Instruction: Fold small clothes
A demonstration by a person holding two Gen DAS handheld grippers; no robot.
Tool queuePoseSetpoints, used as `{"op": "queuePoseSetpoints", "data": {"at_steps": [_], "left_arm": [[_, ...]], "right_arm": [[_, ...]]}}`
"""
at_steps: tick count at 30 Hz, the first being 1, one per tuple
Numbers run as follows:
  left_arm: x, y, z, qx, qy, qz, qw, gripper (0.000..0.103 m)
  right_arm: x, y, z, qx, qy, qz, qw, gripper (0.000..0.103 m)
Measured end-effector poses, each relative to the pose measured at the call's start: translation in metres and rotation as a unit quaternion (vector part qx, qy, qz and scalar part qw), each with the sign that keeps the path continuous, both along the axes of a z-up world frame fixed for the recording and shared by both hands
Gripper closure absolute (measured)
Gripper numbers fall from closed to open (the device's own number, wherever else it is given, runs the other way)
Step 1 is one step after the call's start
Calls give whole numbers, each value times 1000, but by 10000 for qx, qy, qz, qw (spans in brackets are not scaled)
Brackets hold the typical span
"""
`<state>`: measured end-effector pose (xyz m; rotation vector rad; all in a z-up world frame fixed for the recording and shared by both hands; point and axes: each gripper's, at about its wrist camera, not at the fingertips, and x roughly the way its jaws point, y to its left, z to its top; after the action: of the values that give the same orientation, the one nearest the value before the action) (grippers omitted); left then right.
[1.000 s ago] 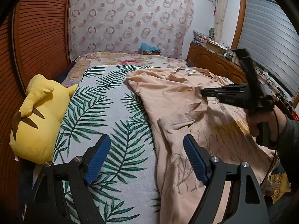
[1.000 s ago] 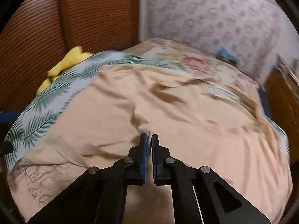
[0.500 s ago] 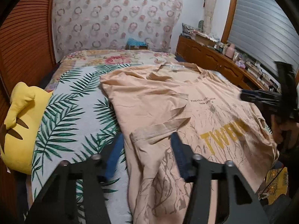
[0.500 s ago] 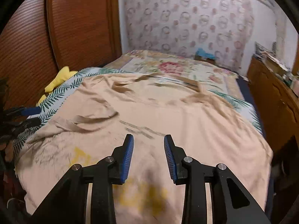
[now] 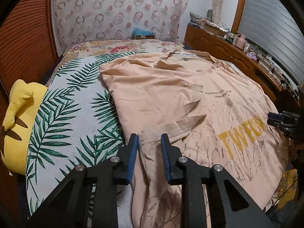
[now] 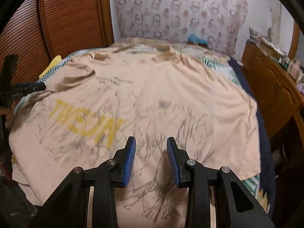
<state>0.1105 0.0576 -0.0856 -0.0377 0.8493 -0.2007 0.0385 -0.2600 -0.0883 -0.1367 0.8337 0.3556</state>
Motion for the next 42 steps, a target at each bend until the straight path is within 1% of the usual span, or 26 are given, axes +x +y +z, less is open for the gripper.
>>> {"op": "queuePoseSetpoints", "data": {"at_steps": [3, 7, 8, 9, 10, 13, 15, 18, 25, 31, 32, 34, 35, 37, 38, 39, 41, 42], "left_arm": [[2, -1, -1, 60, 35, -23, 10000, 78], [5, -1, -3, 29, 120, -48, 9999, 78], [5, -2, -2, 27, 99, -67, 9999, 78], [3, -4, -1, 21, 67, -105, 9999, 82], [2, -5, 1, 19, 39, -147, 9999, 89], [-5, -13, 5, 36, -14, -264, 9996, 89], [-9, -20, 7, 44, -36, -397, 9992, 92], [-16, -33, 8, 228, -100, -515, 9984, 96], [-37, -46, 17, 76, -232, -733, 9970, 96], [-53, -52, 18, 104, -215, -788, 9966, 95], [-54, -52, 19, 113, -217, -770, 9967, 94], [-56, -51, 21, 75, -249, -772, 9967, 84], [-58, -50, 23, 32, -280, -779, 9966, 82], [-59, -49, 27, -6, -331, -771, 9965, 69], [-59, -49, 29, 3, -359, -761, 9964, 65], [-60, -49, 31, 6, -419, -751, 9963, 60], [-59, -48, 34, -10, -484, -726, 9962, 59], [-58, -48, 35, -2, -494, -696, 9963, 56]], "right_arm": [[-4, 3, 0, -18, 3, 4, 10000, 68], [-9, 1, 1, -35, -83, 24, 10000, 68], [-2, 4, -1, -22, -93, 17, 10000, 68], [3, 4, -3, -21, -103, 14, 9999, 68], [3, 5, -3, -22, -111, 11, 9999, 68], [9, 4, -7, 44, -113, -13, 9999, 68], [10, 3, -8, 94, -113, -27, 9999, 68], [14, 0, -11, 106, -118, -33, 9999, 68], [15, 1, -11, 29, -141, -24, 9999, 68], [15, 2, -11, 31, -139, -19, 9999, 67], [15, 2, -11, 40, -134, -13, 9999, 67], [15, 2, -11, 55, -123, 19, 9999, 65], [15, 2, -11, 60, -122, 20, 9999, 64], [16, 1, -12, 67, -121, 20, 9999, 64], [16, 1, -12, 71, -121, 20, 9999, 64], [16, 0, -12, 81, -118, 19, 9999, 64], [17, 0, -12, 101, -113, 16, 9999, 64], [17, 0, -12, 99, -111, 20, 9999, 64]]}}
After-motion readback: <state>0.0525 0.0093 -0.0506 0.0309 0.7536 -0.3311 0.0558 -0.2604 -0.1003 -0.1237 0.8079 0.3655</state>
